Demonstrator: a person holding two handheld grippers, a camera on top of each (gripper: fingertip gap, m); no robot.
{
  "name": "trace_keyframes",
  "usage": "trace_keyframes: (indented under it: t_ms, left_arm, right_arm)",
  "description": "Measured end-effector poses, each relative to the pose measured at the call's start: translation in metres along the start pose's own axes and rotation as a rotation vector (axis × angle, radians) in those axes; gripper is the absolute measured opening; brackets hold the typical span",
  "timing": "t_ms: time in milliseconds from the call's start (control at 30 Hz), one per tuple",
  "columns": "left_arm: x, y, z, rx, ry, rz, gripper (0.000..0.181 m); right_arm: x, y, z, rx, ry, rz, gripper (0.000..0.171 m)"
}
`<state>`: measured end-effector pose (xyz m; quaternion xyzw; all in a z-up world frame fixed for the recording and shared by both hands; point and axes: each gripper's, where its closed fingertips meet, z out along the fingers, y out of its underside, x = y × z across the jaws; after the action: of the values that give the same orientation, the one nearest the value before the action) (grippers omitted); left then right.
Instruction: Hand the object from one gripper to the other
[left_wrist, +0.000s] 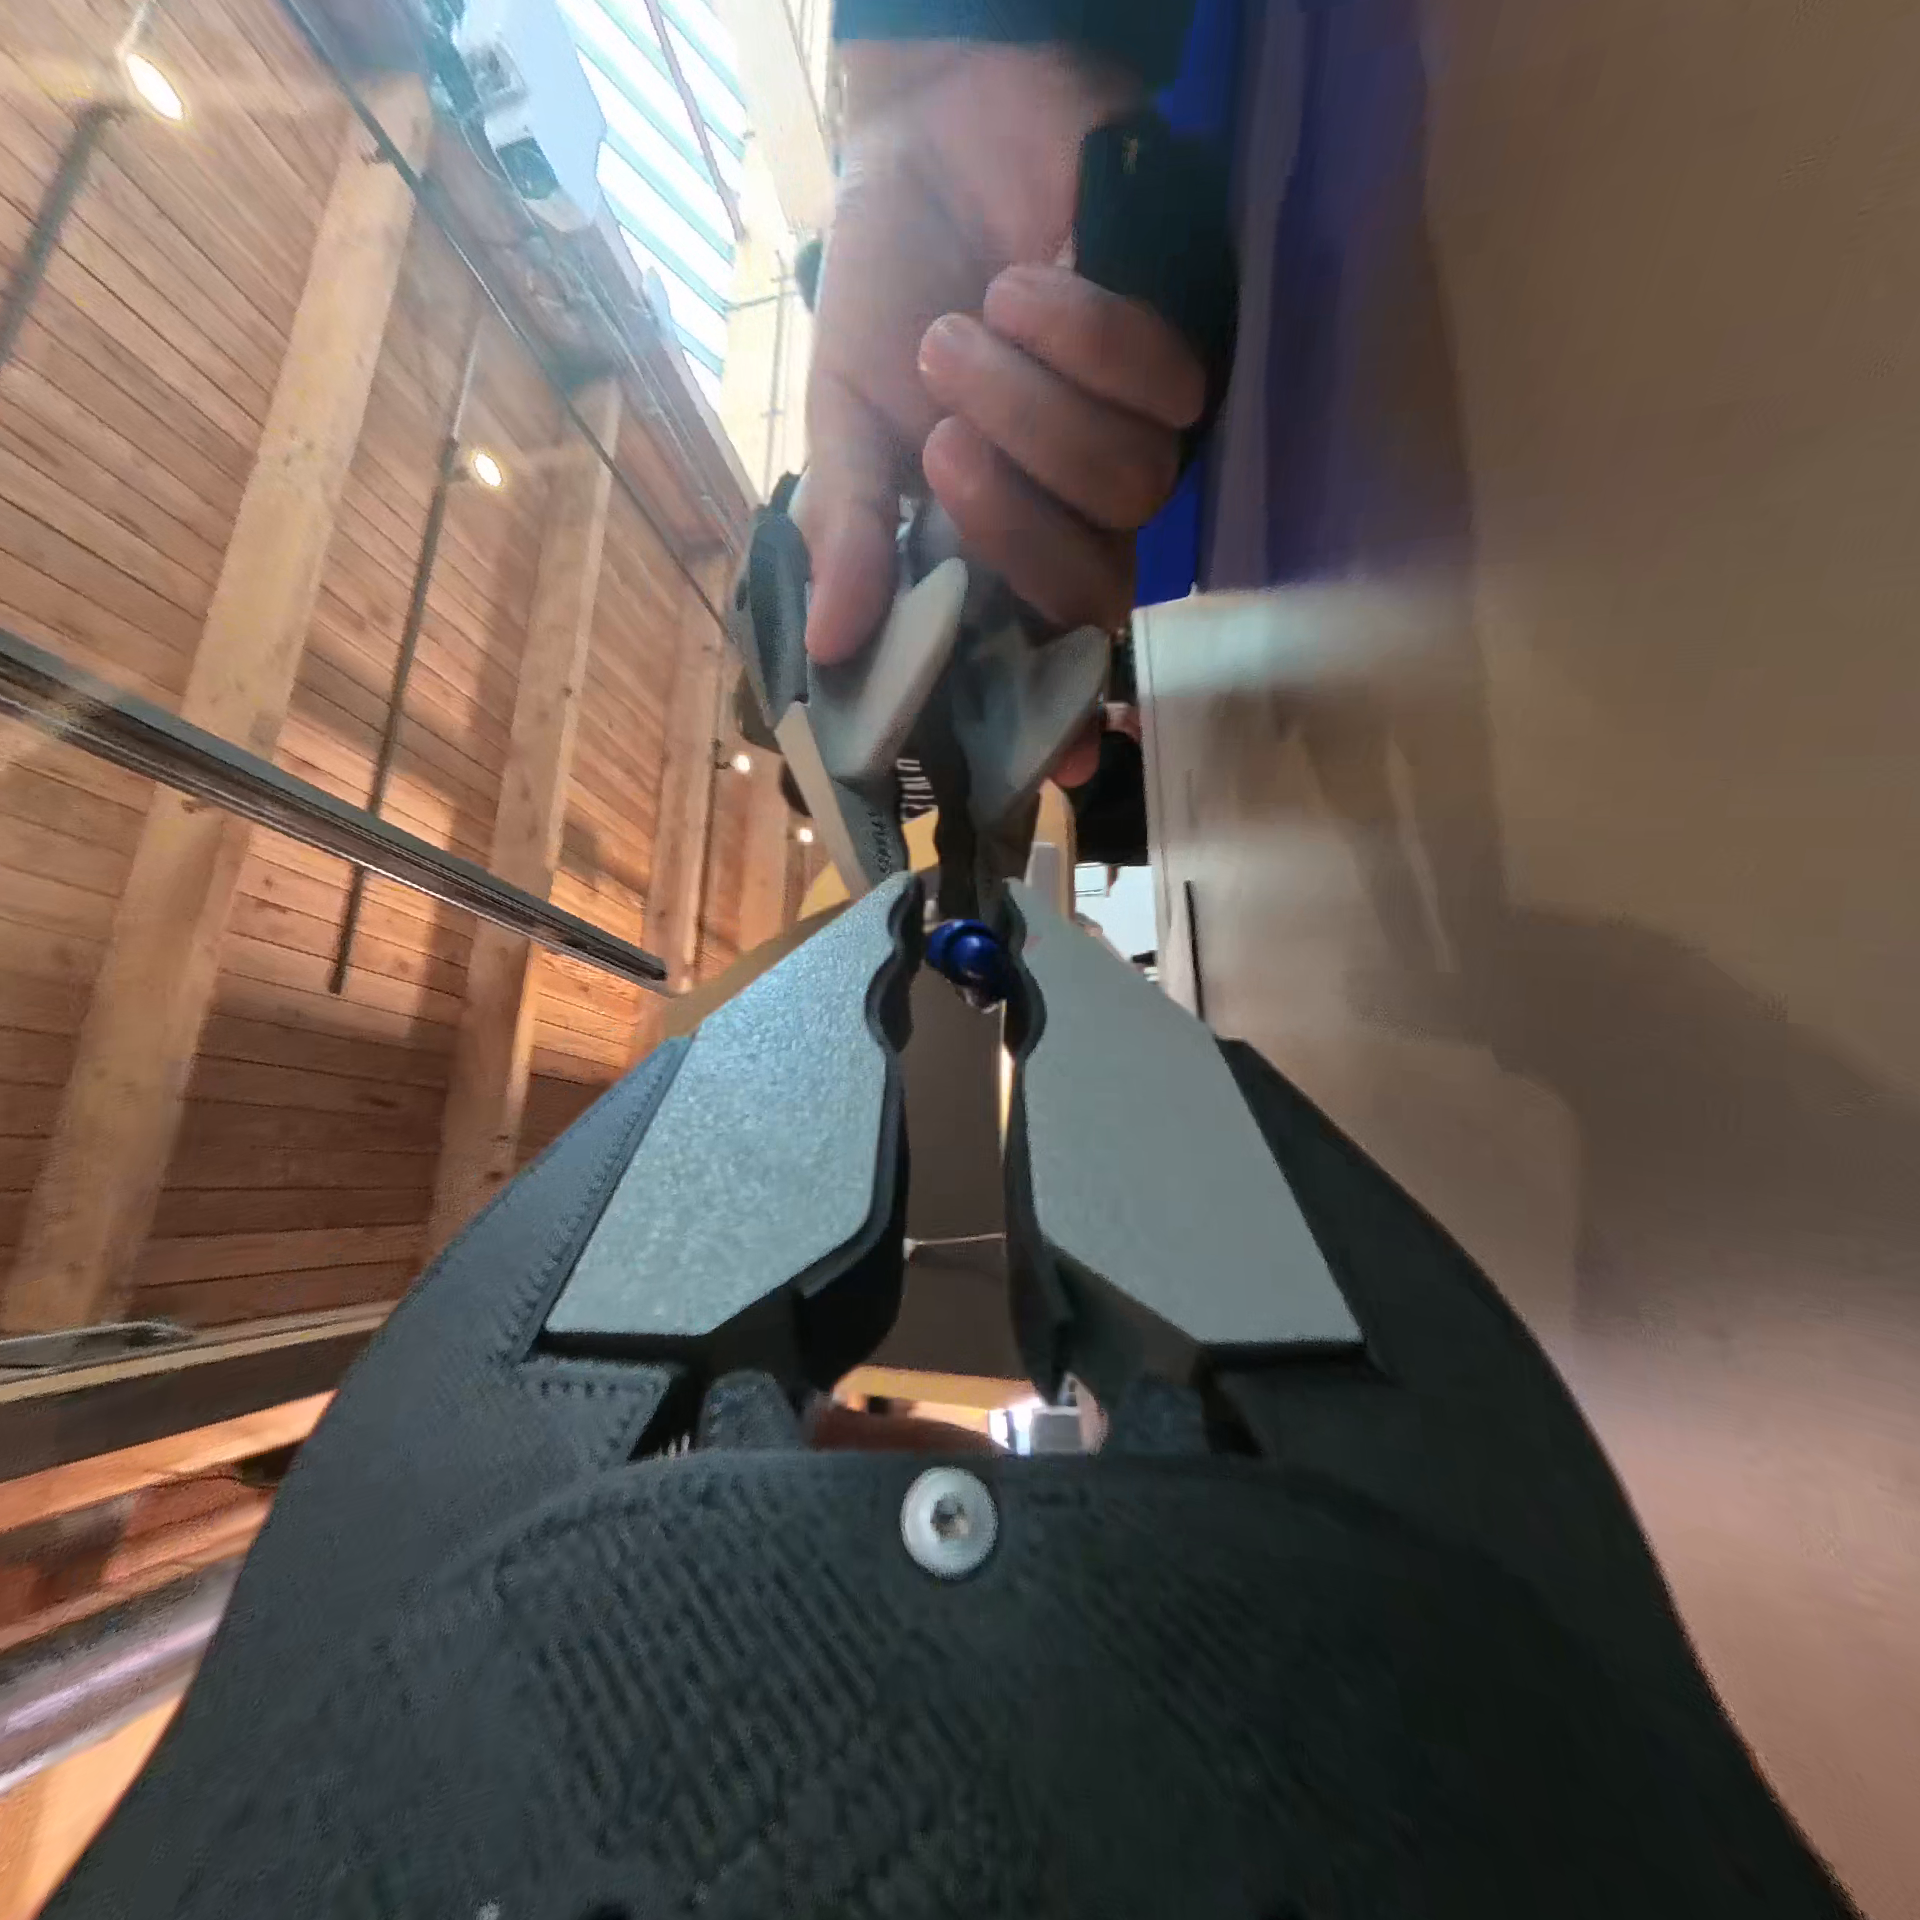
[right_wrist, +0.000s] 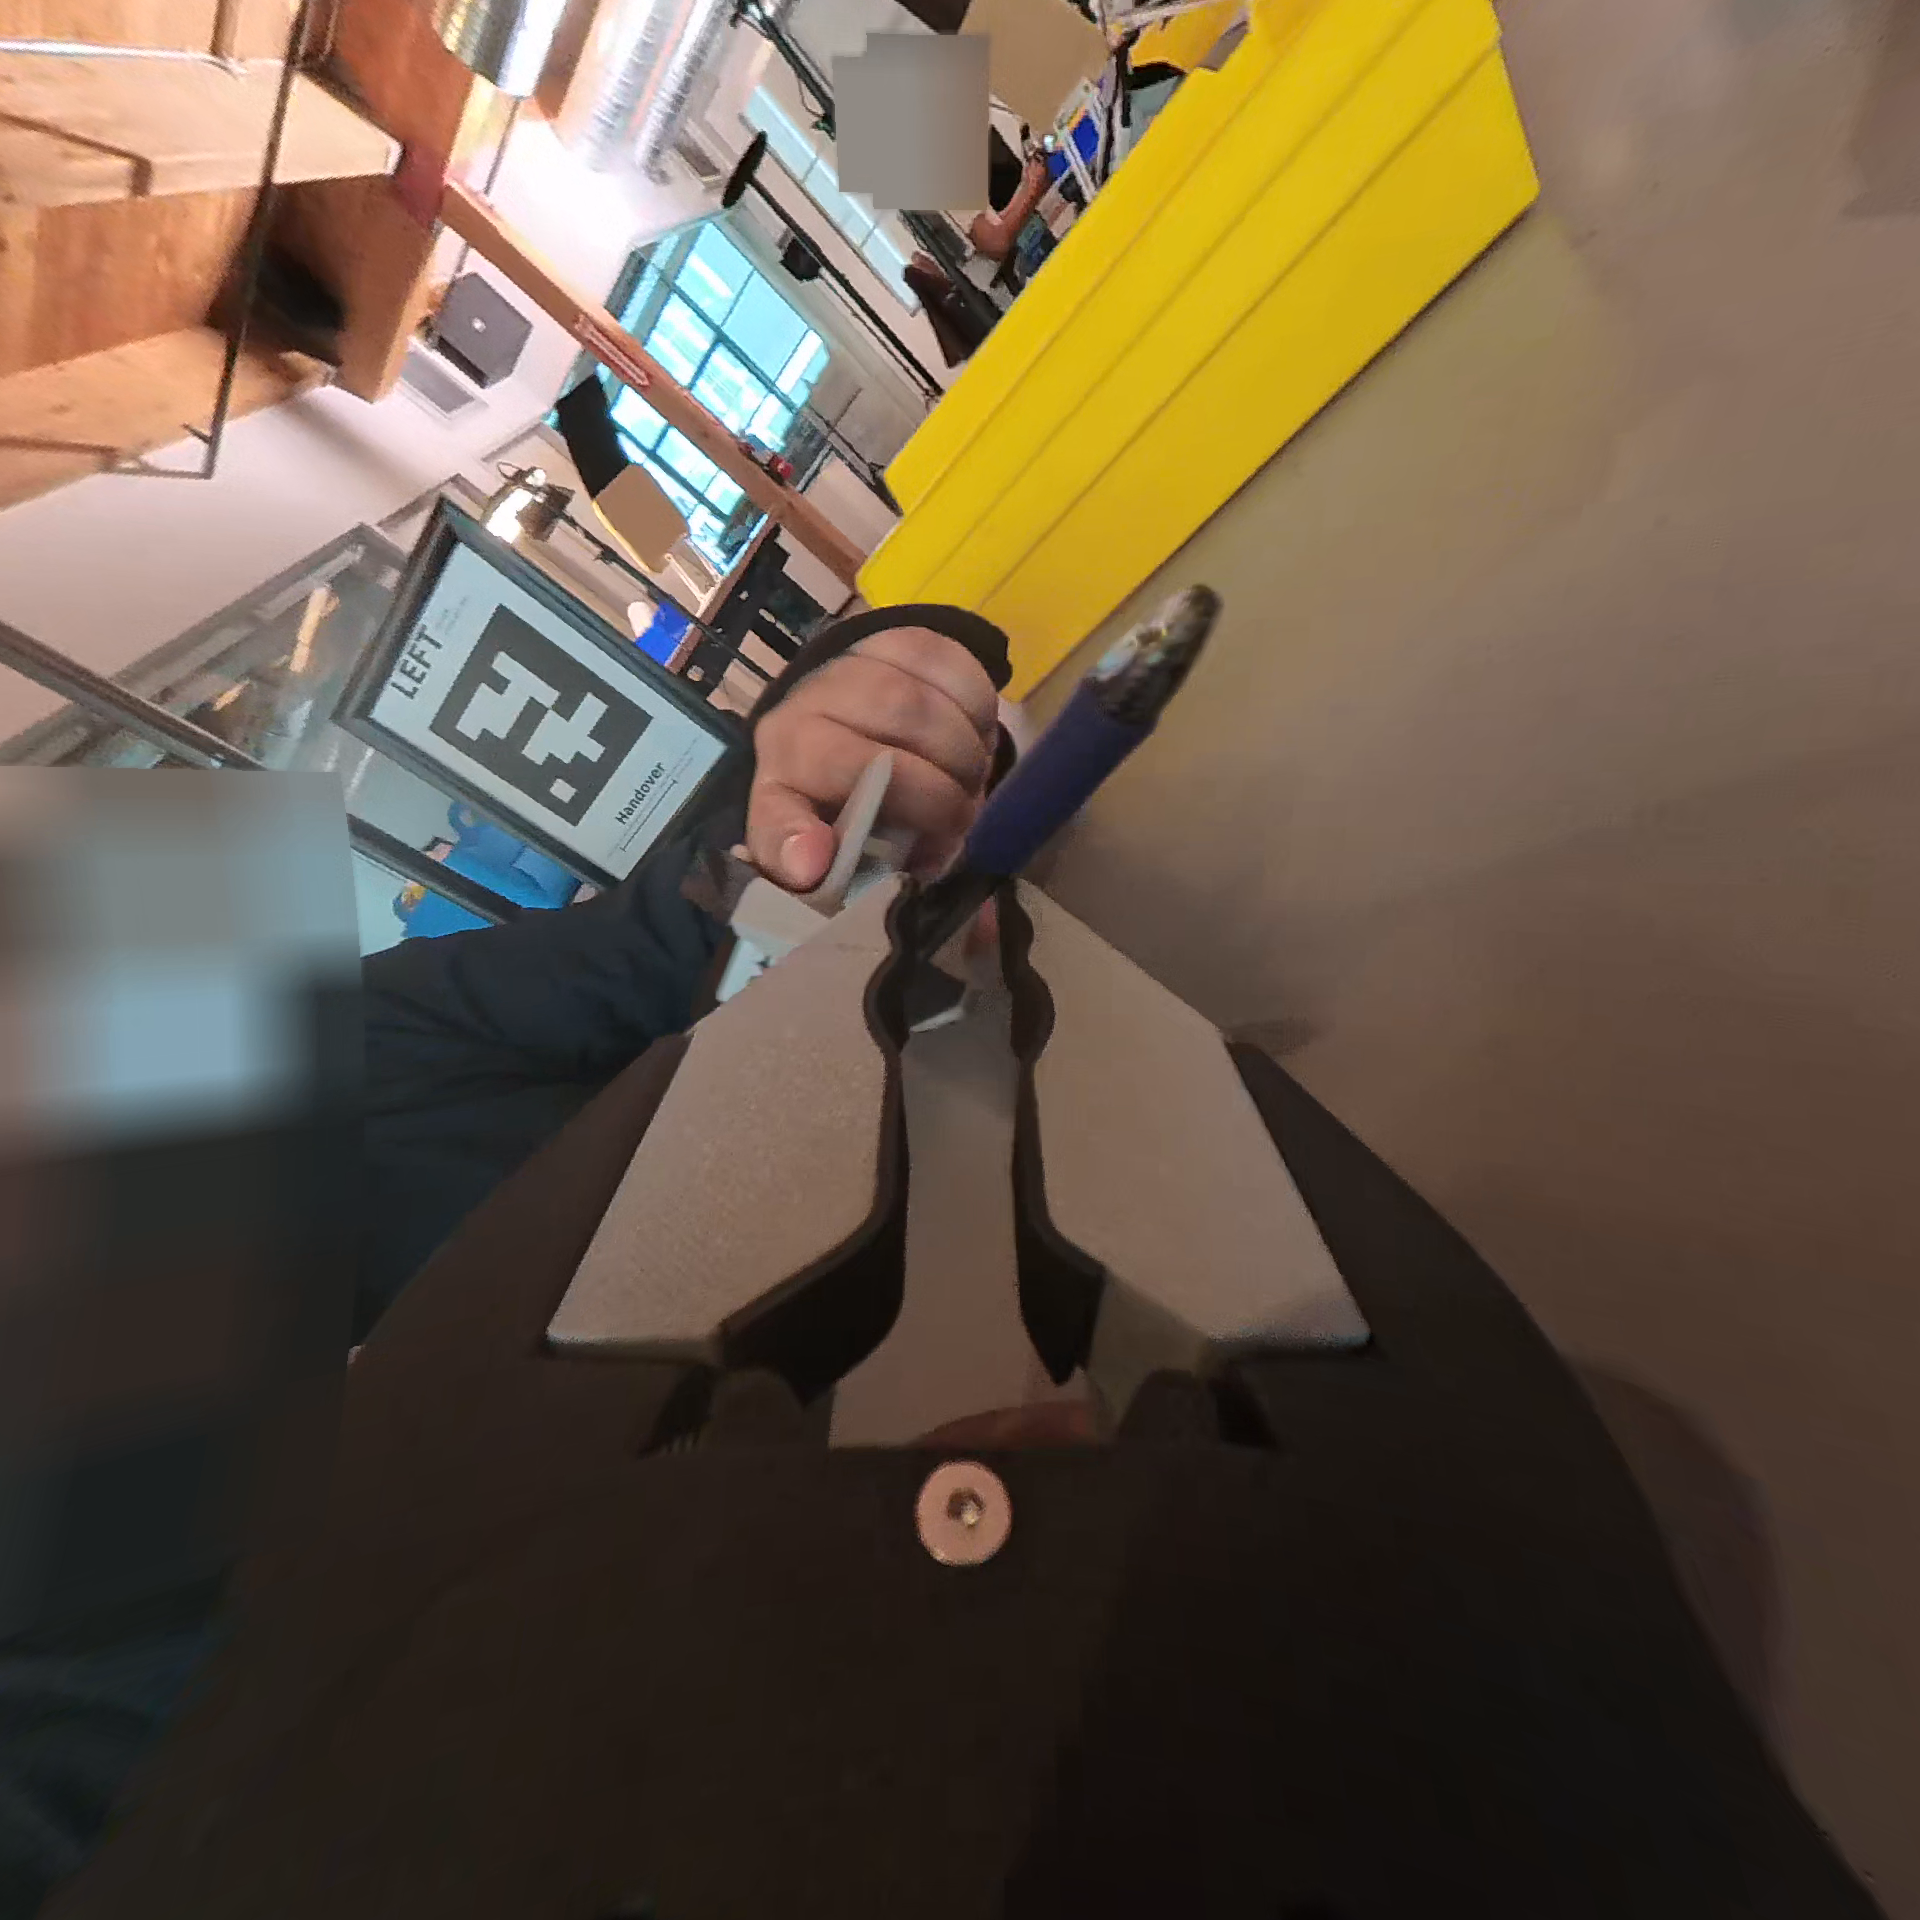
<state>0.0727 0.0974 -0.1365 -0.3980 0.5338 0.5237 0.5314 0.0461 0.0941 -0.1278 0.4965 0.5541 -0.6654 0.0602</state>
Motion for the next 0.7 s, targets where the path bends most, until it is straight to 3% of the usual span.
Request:
trace_keyframes:
  t_ms: [133, 167, 233, 367, 433, 500, 567, 633, 700]
  left_arm:
    - [0.000, 0.015, 0.006, -0.025, 0.112, -0.397, 0.008]
    - [-0.005, 0.022, 0.006, -0.022, 0.117, -0.507, 0.008]
    - [-0.009, 0.033, 0.006, 0.006, 0.158, -0.735, 0.008]
    - [-0.018, 0.044, 0.002, 0.077, 0.188, -0.992, 0.008]
    - [-0.023, 0.042, -0.001, 0.133, 0.223, -1.114, 0.008]
    - [-0.029, 0.038, -0.004, 0.203, 0.283, -1.268, 0.008]
    - [-0.033, 0.044, -0.003, 0.216, 0.304, -1.404, 0.008]
    - [-0.034, 0.058, 0.000, 0.177, 0.280, -1.485, 0.013]
    - [-0.031, 0.079, 0.002, 0.084, 0.202, -1.482, 0.035]
  right_arm:
    - [0.027, -0.001, -0.006, -0.048, 0.201, -0.142, 0.029]
    - [0.032, -0.006, -0.011, -0.050, 0.277, -0.222, 0.039]
    - [0.035, -0.019, -0.021, -0.030, 0.424, -0.442, 0.044]
    - [0.041, -0.024, -0.023, -0.095, 0.728, -0.943, 0.050]
    - [0.043, -0.020, -0.013, -0.143, 0.796, -1.114, 0.052]
    - [0.048, -0.020, -0.008, -0.171, 0.846, -1.177, 0.046]
    - [0.046, -0.015, -0.003, -0.194, 0.801, -1.177, 0.010]
    - [0.045, -0.007, -0.001, -0.224, 0.729, -1.093, 0.008]
    - [0.048, -0.009, -0.006, -0.189, 0.710, -0.922, 0.008]
